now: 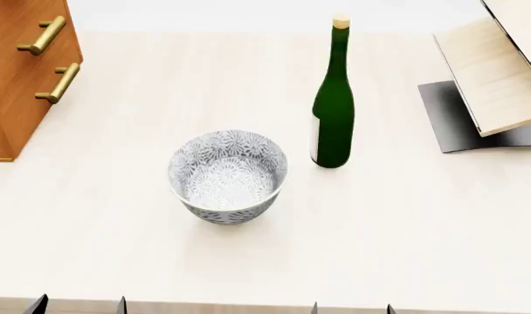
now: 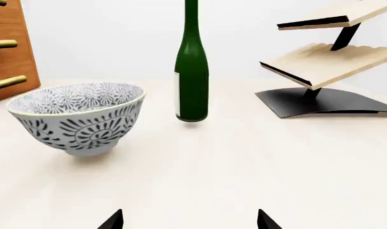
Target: Put the wine bottle on the wine rack.
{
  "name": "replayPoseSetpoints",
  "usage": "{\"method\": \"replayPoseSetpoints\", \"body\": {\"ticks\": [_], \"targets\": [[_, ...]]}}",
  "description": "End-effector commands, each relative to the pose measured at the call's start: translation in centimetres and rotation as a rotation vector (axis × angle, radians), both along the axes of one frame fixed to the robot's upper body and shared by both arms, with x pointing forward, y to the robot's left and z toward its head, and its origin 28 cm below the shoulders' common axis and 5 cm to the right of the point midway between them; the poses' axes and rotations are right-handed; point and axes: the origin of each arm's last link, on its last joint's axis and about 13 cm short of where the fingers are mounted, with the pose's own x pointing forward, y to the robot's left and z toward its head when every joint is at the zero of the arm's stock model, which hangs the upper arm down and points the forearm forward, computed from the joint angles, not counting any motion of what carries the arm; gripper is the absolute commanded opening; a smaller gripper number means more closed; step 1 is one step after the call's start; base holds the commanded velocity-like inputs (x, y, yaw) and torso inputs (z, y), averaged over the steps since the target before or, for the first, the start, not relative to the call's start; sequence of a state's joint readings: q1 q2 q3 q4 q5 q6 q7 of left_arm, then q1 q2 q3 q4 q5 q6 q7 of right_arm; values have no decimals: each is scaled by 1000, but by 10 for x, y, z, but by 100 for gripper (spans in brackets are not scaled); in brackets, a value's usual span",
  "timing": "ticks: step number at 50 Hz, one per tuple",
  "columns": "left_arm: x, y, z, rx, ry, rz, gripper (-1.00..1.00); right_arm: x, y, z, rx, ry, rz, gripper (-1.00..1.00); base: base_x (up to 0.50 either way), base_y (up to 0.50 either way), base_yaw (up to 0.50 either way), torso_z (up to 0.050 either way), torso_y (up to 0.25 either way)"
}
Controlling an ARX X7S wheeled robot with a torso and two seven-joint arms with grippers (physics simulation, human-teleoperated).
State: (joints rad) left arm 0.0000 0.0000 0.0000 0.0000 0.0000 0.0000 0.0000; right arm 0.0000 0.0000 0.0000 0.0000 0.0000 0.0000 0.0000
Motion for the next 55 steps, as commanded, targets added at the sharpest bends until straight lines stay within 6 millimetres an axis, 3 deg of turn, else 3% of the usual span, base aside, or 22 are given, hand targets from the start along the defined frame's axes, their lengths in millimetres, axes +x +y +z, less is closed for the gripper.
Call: {"method": "replayPoseSetpoints", "body": {"ticks": [1,15,21,42,55], "targets": [[1,0,-2,0,0,0,100,1,1,-2,0,0,0,100,0,0,0,0,0],[-2,-2,6,-1,-22,-13,100,-5,-1,16,75,-17,42,100,0,0,0,0,0],[-5,-3,12,-1,-40,-20,100,-8,-2,20,-4,-77,-2,100,0,0,0,0,0],[-48,-3,75,-33,-338,-32,100,-51,0,74,-20,-394,38,100,0,0,0,0,0],[-65,-3,92,-23,-483,-21,100,-67,-1,90,27,-536,68,100,0,0,0,0,0]]}}
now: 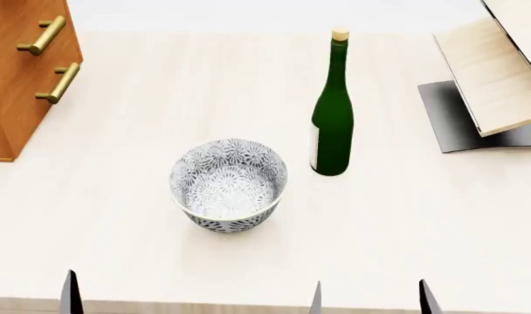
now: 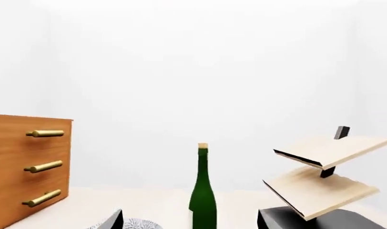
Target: Put the wine bottle on the wine rack.
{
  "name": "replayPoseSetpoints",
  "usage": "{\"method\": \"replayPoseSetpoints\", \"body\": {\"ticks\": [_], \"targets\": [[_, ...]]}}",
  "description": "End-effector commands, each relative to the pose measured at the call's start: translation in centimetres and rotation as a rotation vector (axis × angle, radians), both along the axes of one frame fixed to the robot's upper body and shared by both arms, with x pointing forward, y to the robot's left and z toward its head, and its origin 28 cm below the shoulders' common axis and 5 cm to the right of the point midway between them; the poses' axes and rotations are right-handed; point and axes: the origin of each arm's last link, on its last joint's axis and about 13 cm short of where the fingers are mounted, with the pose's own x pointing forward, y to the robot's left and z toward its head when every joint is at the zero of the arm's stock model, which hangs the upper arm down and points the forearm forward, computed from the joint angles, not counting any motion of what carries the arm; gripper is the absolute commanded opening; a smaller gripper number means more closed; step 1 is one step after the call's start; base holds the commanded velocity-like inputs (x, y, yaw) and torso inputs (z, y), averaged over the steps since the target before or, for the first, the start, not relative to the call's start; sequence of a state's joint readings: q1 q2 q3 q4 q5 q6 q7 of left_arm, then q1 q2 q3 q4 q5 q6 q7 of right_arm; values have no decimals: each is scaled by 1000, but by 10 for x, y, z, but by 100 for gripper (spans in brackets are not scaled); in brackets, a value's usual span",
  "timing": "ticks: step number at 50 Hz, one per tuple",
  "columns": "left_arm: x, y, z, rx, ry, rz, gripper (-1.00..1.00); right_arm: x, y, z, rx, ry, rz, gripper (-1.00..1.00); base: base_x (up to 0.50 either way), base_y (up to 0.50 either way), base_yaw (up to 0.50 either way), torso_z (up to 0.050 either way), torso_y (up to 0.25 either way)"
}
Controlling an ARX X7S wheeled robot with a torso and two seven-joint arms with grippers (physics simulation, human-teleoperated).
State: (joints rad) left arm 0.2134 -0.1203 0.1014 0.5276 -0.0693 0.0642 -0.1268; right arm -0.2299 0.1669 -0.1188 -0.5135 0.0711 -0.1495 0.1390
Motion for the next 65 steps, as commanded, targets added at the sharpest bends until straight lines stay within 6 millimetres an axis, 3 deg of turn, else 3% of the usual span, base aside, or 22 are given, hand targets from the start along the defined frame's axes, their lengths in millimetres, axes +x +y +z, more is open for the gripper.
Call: {"method": "replayPoseSetpoints", "body": {"ticks": [1,21,65], "targets": [[-16,0,17,-5,-125,3,100,-15,0,15,28,-123,29,100,0,0,0,0,0],[-25,-4,20,3,-220,-10,100,-15,0,13,16,-137,16,100,0,0,0,0,0],[-25,-6,19,-2,-214,-20,100,-11,3,8,-6,-107,13,100,69,0,0,0,0]]}}
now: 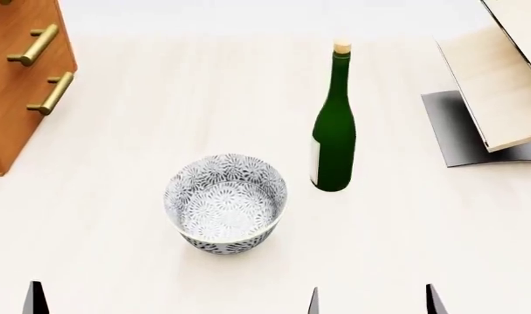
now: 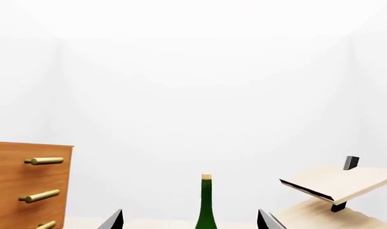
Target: Put the wine bottle on the wine rack.
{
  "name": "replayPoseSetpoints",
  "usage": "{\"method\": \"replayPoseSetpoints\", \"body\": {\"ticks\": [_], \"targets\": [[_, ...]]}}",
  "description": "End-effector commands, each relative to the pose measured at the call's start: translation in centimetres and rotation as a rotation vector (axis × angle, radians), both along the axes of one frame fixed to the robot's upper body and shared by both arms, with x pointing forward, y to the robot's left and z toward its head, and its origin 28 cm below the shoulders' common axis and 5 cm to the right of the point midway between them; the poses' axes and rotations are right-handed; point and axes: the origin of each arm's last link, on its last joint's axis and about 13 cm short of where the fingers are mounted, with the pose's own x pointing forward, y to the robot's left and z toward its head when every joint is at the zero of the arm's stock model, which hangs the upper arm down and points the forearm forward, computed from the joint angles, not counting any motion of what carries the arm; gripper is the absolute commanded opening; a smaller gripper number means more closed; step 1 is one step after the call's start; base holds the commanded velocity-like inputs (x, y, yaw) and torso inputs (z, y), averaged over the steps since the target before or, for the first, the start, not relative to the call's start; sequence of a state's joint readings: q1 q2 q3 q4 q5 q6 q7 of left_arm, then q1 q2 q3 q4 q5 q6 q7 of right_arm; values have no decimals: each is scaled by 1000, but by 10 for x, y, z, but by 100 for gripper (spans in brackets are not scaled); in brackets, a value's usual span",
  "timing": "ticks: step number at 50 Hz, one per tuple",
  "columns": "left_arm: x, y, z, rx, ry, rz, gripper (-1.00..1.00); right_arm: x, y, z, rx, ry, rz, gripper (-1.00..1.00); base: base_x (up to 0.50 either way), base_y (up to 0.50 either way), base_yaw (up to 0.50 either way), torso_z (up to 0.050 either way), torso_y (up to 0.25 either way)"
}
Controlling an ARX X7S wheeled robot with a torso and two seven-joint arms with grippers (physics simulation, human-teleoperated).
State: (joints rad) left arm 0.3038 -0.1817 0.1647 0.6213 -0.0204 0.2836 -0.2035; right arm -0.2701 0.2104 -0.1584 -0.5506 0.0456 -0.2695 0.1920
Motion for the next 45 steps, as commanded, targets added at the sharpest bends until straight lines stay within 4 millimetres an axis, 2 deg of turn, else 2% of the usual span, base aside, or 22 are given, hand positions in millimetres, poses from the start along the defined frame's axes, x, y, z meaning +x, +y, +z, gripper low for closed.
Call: {"method": "replayPoseSetpoints", "body": {"ticks": [1,45], "targets": [[0,0,0,-1,0,-3,100,0,1,-1,-4,3,2,100,117,0,0,0,0],[-2,-2,0,-4,-1,-14,100,-1,3,-1,-1,9,16,100,119,0,0,0,0]]}}
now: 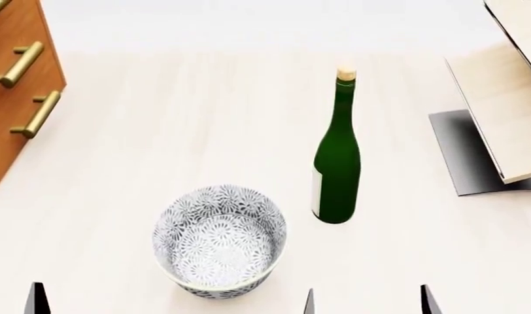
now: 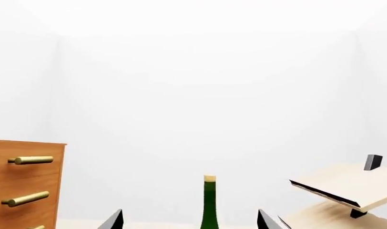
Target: Put the wine bottle on the wine rack.
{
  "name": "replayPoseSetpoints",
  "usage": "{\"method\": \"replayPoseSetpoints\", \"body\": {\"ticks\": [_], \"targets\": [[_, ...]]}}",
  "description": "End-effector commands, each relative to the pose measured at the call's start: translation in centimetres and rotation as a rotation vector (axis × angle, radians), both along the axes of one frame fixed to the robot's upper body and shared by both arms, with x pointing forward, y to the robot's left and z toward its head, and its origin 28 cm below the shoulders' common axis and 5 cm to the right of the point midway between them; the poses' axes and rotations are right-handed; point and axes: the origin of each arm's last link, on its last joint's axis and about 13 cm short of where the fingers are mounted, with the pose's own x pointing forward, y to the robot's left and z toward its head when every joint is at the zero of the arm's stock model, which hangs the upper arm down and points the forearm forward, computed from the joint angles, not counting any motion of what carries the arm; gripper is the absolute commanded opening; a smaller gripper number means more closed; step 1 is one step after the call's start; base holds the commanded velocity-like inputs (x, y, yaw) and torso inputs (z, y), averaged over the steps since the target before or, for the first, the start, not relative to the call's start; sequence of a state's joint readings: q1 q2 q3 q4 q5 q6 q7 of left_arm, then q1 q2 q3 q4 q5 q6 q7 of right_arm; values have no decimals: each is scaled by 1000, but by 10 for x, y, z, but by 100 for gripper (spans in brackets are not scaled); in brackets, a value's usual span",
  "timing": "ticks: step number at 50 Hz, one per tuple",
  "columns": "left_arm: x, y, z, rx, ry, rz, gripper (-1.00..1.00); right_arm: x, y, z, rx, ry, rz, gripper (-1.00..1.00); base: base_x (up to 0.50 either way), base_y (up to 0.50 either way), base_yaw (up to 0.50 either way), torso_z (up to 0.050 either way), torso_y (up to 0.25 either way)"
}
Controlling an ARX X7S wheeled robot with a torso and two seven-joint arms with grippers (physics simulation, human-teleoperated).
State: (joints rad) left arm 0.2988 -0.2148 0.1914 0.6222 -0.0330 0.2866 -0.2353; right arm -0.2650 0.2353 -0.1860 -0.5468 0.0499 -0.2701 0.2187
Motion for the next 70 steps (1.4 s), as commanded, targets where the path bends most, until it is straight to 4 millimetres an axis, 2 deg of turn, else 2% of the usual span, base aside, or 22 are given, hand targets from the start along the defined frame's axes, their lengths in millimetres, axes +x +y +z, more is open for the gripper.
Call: {"method": "replayPoseSetpoints", "body": {"ticks": [1,70], "targets": [[-2,-1,0,1,-2,-2,100,-1,1,0,-1,5,7,100,117,0,0,0,0],[-1,-2,0,-1,1,-3,100,-1,2,-1,-1,6,15,100,119,0,0,0,0]]}}
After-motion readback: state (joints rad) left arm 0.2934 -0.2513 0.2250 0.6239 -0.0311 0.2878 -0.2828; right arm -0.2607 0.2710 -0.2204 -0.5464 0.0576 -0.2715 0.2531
